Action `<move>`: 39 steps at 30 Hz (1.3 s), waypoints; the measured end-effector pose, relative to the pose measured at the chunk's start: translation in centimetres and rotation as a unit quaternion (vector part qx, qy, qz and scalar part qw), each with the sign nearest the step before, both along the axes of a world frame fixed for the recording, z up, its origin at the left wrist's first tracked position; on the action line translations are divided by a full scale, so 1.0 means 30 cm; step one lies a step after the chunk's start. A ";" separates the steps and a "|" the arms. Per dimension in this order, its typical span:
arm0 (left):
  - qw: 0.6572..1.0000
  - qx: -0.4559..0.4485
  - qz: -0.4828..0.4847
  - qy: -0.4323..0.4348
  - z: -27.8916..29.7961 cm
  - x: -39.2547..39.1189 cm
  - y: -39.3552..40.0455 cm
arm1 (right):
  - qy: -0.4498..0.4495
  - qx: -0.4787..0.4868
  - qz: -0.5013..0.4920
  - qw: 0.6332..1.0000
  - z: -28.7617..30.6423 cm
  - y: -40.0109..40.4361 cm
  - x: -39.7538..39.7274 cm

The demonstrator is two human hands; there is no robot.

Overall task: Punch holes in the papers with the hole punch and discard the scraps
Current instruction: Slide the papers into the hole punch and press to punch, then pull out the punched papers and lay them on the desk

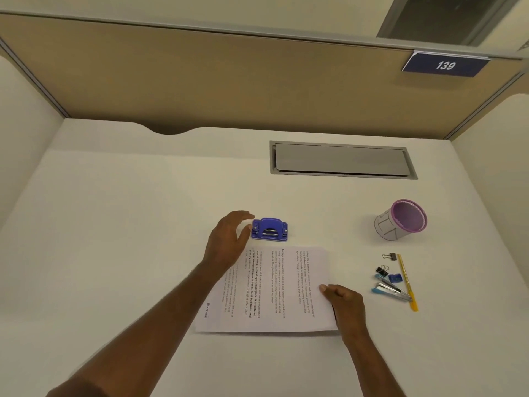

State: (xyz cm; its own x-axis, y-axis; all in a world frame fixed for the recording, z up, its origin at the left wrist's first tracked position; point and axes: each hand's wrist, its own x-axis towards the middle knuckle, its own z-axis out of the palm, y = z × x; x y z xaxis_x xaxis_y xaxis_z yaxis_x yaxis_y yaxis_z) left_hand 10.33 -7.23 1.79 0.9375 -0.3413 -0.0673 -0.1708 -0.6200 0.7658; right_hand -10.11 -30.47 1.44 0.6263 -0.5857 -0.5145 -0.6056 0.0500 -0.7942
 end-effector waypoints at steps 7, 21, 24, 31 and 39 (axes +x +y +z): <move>0.989 -0.039 -0.100 0.098 0.121 0.095 0.027 | -0.053 -0.035 0.050 0.997 0.105 -0.056 0.019; 0.947 -0.158 -0.193 0.201 0.297 0.031 0.025 | -0.180 -0.290 0.324 0.882 0.673 -0.083 0.301; 0.942 -0.247 -0.119 0.194 0.309 -0.005 0.054 | -0.271 -0.233 0.273 0.893 0.738 -0.060 0.292; 0.925 -0.352 -0.018 0.140 0.335 -0.093 0.102 | -0.358 -0.029 0.115 0.926 0.552 0.081 0.194; 0.929 -0.359 0.036 0.079 0.344 -0.161 0.119 | -0.333 -0.123 0.047 0.934 0.488 0.222 0.171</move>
State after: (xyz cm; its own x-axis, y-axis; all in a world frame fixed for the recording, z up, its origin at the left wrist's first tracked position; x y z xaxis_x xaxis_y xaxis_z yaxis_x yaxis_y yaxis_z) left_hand 5.49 -3.66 12.12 0.9574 -0.2883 0.0145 0.0015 0.0551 0.9985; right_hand -4.99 -23.80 16.08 0.8134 -0.5619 0.1505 0.0344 -0.2118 -0.9767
